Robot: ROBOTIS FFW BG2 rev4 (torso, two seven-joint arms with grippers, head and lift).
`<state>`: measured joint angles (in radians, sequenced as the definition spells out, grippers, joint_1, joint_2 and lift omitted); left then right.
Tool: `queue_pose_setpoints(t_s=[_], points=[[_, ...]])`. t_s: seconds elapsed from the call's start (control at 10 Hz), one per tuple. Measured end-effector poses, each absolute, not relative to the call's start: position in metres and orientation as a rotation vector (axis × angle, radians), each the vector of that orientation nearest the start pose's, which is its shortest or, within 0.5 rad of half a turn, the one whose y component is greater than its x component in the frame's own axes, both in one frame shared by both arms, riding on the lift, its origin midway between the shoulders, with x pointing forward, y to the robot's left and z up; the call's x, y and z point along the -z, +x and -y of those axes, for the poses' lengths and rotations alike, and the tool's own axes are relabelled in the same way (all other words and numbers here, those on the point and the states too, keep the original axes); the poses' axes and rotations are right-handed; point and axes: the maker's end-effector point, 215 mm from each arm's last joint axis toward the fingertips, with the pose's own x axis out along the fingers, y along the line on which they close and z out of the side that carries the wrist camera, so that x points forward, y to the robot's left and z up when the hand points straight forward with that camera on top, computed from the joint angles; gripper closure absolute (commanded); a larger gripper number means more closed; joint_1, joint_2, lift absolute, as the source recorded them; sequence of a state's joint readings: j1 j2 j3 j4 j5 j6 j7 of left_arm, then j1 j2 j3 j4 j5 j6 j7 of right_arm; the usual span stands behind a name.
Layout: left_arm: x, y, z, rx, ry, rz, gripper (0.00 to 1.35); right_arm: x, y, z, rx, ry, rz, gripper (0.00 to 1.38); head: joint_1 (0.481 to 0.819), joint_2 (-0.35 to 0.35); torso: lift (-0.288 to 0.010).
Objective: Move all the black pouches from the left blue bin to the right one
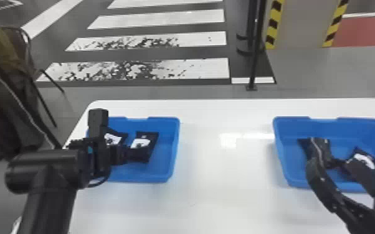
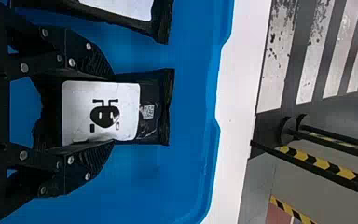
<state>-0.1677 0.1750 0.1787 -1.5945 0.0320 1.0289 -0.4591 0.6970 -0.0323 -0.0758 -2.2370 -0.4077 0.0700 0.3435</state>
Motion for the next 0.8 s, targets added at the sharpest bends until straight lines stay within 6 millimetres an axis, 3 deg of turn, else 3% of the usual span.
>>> queue_pose_setpoints(t_s=[0.3, 0.5, 0.7, 0.8], points=[[0.474, 0.549, -0.316, 0.198, -0.092, -0.755, 1.19, 0.312, 0.382, 0.189, -0.309, 0.363, -0.043, 0.16, 0.695, 0.151, -0.14], [0.441, 0.539, -0.306, 0.223, -0.054, -0.674, 1.19, 0.304, 0.382, 0.185, -0.323, 0.371, -0.035, 0.16, 0.695, 0.148, -0.14], [0.401, 0.518, -0.269, 0.308, -0.05, -0.576, 1.19, 0.295, 0.381, 0.166, -0.378, 0.416, -0.04, 0.16, 0.695, 0.128, -0.14], [0.382, 0.508, -0.243, 0.368, -0.052, -0.528, 1.19, 0.292, 0.381, 0.146, -0.433, 0.459, -0.05, 0.16, 0.695, 0.125, -0.14]])
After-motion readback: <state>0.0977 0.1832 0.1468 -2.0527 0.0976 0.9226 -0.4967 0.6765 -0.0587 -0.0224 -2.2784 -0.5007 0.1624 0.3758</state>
